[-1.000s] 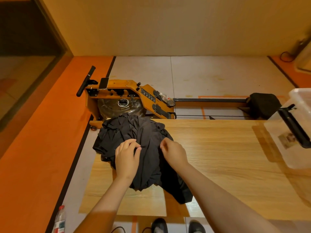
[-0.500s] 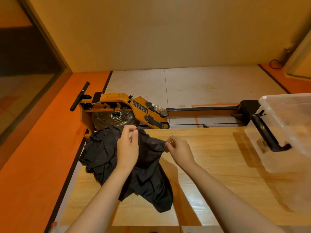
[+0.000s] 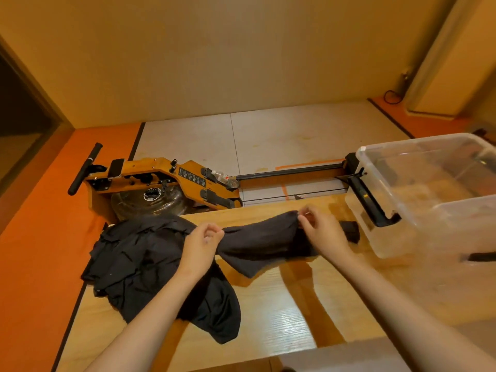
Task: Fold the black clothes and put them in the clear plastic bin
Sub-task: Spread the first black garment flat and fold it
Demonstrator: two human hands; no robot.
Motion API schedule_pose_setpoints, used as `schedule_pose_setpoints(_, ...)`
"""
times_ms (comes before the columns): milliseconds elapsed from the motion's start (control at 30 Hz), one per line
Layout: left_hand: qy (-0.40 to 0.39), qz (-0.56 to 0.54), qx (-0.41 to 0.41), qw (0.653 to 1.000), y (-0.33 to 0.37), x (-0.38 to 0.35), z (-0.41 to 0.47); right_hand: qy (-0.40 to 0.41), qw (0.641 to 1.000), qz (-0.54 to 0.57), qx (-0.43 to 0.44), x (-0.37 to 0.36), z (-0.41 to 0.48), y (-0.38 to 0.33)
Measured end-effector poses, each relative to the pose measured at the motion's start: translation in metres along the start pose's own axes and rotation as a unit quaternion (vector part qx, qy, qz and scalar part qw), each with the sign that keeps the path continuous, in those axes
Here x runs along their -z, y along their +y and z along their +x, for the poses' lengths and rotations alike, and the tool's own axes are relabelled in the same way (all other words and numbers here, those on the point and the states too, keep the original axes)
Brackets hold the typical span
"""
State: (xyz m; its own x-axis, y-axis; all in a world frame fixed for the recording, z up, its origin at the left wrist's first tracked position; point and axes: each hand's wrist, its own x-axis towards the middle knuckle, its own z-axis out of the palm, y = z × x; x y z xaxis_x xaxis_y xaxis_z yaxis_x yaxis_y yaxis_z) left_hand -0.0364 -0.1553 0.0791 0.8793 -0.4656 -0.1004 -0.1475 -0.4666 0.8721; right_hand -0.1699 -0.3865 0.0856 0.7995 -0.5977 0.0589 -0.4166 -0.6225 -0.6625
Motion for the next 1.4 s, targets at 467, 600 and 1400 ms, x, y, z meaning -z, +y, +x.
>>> schedule_pose_setpoints(467, -0.204, 0.277, -0.035, 0.938, -0.11, -0.085, -0.058, -0.225, 0.959, -0.167, -0.047, -0.077, -0.056, 0.102)
schedule_pose_setpoints(600, -0.167, 0.276, -0.056, 0.945, -0.129, -0.082, -0.066, -0.182, 0.97, -0.156, -0.039, -0.094, -0.07, 0.107)
schedule_pose_setpoints(1400, -0.14, 0.138, -0.004, 0.98, -0.092, -0.008, -0.032, -0.037, 0.999, -0.009, -0.039, -0.047, -0.036, 0.047)
